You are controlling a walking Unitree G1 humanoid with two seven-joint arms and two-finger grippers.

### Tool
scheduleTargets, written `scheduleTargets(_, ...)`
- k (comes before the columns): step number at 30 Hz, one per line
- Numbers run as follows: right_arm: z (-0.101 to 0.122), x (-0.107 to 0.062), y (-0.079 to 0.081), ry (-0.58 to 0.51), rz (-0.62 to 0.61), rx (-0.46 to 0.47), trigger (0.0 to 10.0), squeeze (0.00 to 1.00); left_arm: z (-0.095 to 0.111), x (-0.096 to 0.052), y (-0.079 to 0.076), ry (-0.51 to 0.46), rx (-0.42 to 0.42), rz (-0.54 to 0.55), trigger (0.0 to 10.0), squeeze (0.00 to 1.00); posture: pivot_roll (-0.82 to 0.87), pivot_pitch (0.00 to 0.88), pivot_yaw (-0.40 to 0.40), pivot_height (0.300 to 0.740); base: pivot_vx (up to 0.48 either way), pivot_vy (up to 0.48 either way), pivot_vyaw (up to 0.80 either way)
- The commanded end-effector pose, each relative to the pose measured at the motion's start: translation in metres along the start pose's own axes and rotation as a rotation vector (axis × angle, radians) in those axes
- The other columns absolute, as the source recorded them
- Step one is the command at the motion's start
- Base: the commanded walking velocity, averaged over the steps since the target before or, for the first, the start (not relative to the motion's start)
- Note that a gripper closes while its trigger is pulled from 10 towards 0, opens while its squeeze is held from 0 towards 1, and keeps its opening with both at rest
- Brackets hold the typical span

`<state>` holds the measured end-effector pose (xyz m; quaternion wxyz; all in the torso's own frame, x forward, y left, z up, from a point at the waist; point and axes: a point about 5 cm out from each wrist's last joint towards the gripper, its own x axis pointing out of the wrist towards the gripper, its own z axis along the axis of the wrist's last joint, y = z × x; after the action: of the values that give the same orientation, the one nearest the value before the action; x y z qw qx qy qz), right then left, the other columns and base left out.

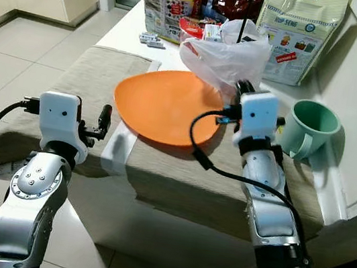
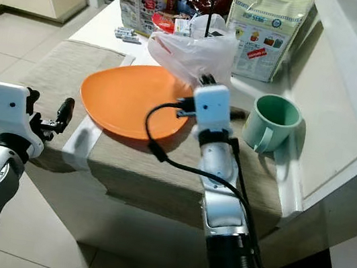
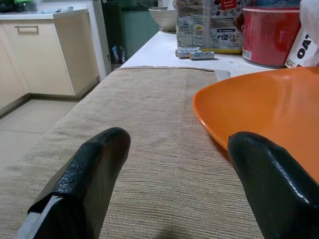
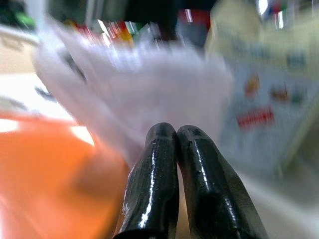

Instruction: Setting the table

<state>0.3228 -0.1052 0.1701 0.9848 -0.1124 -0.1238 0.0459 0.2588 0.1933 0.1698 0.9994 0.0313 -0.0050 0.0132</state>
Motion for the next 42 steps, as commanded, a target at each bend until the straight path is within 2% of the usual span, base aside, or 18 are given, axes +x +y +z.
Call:
scheduleTargets(1,-0.001,0.0,-0.002,0.023,-0.019,0.022,10.0,0.0,0.0,0.0,0.0,0.009,0.005,-0.011,10.0,0.0,-0.01,0.076,0.044,0.74,0.0,0.0,0.0)
scheduleTargets(2,-0.003,-0.002,-0.001,0.047,-0.019,0.045,10.0,0.0,0.0,0.0,0.0,0.01,0.006,-0.013,10.0,0.0,-0.01,0.078,0.046,0.74,0.0,0.0,0.0)
scheduleTargets(3,-0.005,-0.003,-0.001,0.063,-0.027,0.064,10.0,1.0,0.0,0.0,0.0,0.01,0.006,-0.014,10.0,0.0,-0.01,0.077,0.046,0.74,0.0,0.0,0.0)
scheduleTargets(9,-0.01,-0.006,-0.001,0.136,-0.032,0.091,10.0,1.0,0.0,-0.003,-0.001,0.013,0.011,-0.02,10.0,0.0,-0.01,0.078,0.043,0.74,0.0,0.0,0.0)
scheduleTargets(23,-0.014,-0.01,0.0,0.181,-0.004,0.087,10.0,1.0,-0.002,-0.002,-0.002,0.019,0.012,-0.029,10.0,0.0,-0.02,0.061,0.041,0.74,0.0,0.0,0.0)
scheduleTargets(30,-0.011,-0.007,-0.001,0.188,-0.006,0.105,10.0,1.0,-0.003,-0.002,-0.003,0.02,0.014,-0.035,10.0,0.0,-0.02,0.056,0.04,0.74,0.0,0.0,0.0)
scheduleTargets(33,-0.011,-0.003,-0.002,0.222,-0.015,0.103,10.0,1.0,-0.003,-0.001,-0.004,0.02,0.015,-0.036,10.0,0.0,-0.01,0.052,0.037,0.74,0.0,0.0,0.0)
scheduleTargets(34,-0.01,0.002,-0.001,0.254,0.003,0.098,10.0,0.64,-0.003,-0.001,-0.004,0.02,0.015,-0.036,10.0,0.0,-0.01,0.049,0.035,0.74,0.0,0.0,0.0)
scheduleTargets(35,-0.009,0.005,-0.001,0.268,0.013,0.094,10.0,0.0,-0.003,-0.001,-0.004,0.02,0.015,-0.036,10.0,0.0,-0.01,0.047,0.032,0.74,0.0,0.0,0.0)
scheduleTargets(42,0.001,0.019,-0.007,0.318,0.021,0.118,10.0,0.0,-0.003,-0.001,-0.004,0.018,0.012,-0.033,10.0,0.0,-0.01,0.044,0.027,0.74,0.0,0.0,0.0)
